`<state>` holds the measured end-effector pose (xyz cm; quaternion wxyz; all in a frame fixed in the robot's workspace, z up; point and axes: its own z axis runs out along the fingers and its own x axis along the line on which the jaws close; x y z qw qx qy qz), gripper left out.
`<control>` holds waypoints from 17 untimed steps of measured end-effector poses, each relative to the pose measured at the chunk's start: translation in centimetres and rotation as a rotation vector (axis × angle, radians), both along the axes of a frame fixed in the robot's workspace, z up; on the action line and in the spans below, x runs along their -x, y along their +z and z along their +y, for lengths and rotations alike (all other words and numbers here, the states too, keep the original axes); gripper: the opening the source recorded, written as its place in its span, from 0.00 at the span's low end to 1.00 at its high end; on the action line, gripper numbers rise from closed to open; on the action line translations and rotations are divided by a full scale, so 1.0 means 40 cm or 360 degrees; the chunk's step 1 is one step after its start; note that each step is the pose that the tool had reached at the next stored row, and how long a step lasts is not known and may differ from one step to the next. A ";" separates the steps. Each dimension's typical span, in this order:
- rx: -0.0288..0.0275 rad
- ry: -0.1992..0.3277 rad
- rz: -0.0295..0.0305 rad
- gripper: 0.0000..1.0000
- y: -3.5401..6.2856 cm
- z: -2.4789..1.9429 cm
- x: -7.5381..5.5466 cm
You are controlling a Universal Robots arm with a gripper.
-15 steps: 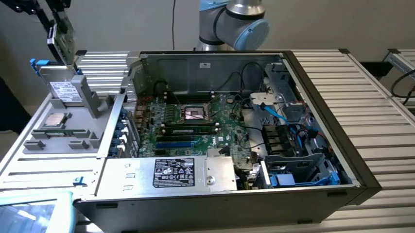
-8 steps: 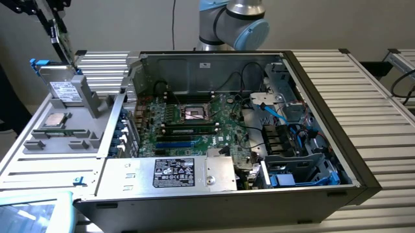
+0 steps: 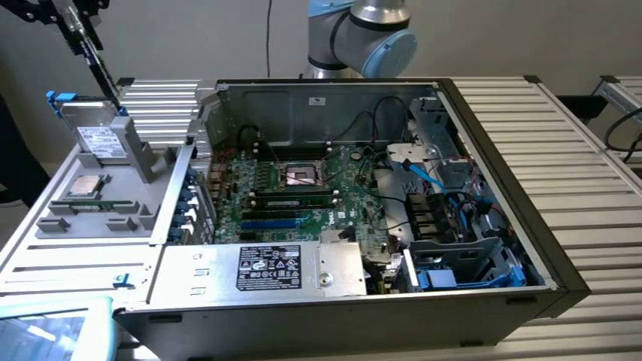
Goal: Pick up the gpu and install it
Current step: 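Pick up the gpu and move the gpu toward the slot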
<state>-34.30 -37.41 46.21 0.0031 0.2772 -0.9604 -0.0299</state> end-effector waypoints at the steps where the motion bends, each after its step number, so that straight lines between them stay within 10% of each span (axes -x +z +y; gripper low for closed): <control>1: -0.00004 0.0029 0.00001 0.28 0.000 0.000 0.000; 17: -0.00026 0.0493 0.00019 0.28 0.000 0.000 0.000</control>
